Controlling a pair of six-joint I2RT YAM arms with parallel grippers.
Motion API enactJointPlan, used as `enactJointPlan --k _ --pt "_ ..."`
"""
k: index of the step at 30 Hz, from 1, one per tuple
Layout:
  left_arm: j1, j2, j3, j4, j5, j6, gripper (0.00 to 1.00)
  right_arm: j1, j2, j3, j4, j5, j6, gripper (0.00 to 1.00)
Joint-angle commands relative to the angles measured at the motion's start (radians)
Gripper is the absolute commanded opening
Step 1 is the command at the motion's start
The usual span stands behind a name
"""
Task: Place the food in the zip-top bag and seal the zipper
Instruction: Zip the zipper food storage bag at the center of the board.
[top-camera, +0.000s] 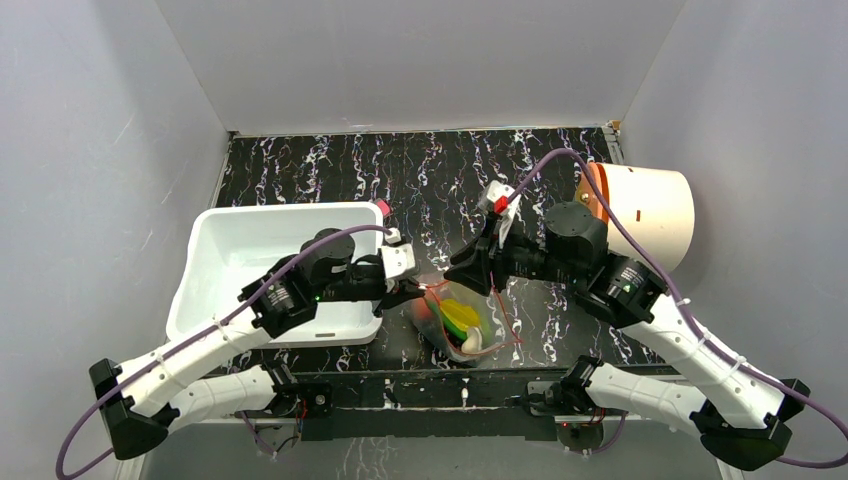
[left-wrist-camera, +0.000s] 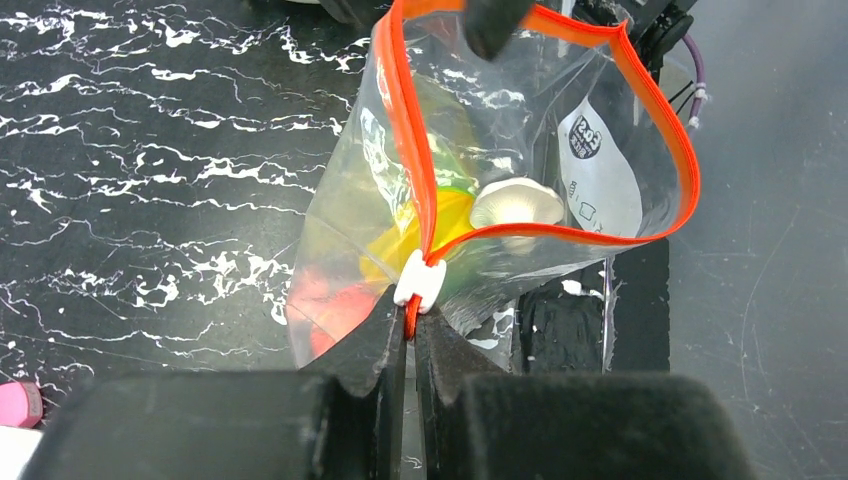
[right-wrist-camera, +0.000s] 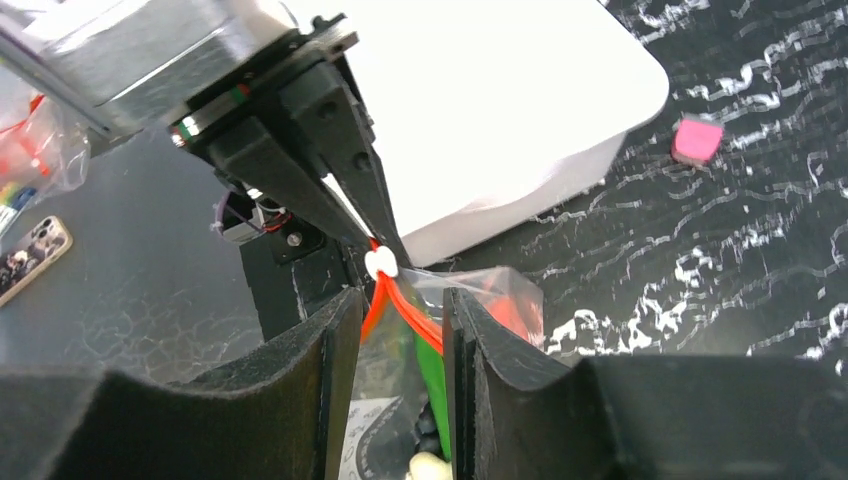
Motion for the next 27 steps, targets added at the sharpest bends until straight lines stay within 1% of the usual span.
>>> enactJointPlan --k 1,5,8,13,17,27 --pt "-0.004 0.009 0.062 0.012 -0.025 -0.055 0.00 0.002 -0.021 -0.044 0.182 -0.119 -0.104 0.33" --pt "-0.003 0.015 0.067 0.008 -0.022 -0.075 0.00 0.003 -0.027 -0.091 0.249 -0.104 -0.149 0.33" --pt "-0.004 0.018 0.064 0.017 -0.010 -0.090 0.00 0.003 -0.038 -0.137 0.291 -0.120 -0.210 0.32" --pt "-0.004 0.028 0.063 0.030 0.017 -0.103 0.00 0.003 -0.032 -0.175 0.320 -0.149 -0.294 0.26" --pt "-0.003 0.041 0.073 0.021 0.011 -0.112 0.00 0.003 -0.025 -0.188 0.321 -0.196 -0.320 0.30" --pt "-0.004 0.050 0.086 0.011 0.009 -0.119 0.00 0.016 -0.021 -0.227 0.342 -0.188 -0.343 0.31"
